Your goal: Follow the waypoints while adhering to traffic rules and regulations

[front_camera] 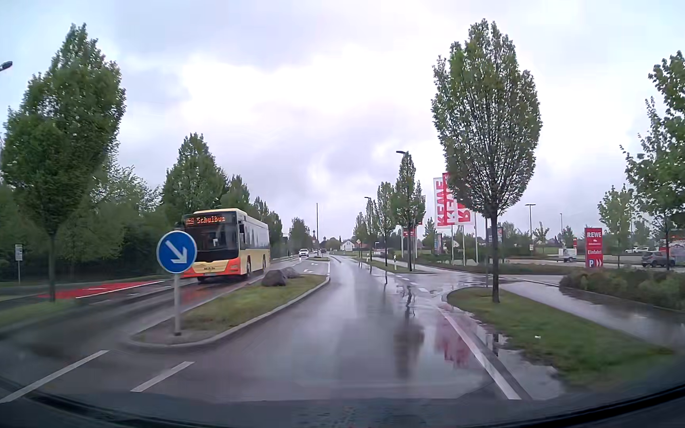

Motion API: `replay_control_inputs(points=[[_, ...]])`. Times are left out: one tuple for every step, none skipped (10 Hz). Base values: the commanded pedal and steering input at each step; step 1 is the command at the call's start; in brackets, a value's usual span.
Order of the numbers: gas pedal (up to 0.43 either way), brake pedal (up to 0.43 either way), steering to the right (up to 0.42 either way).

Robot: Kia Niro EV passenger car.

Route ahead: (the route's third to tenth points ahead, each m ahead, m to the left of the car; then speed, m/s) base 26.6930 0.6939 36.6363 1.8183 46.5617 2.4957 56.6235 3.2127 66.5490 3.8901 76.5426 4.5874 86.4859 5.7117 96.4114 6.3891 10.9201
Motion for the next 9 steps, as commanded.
replay_control_inputs(points=[[0.110,0.000,0.016],[0.098,0.000,0.010],[0.098,0.000,0.009],[0.079,0.000,0.007],[0.067,0.000,0.000],[0.059,0.000,-0.004],[0.059,0.000,-0.005],[0.059,0.000,-0.008],[0.047,0.000,-0.013]])
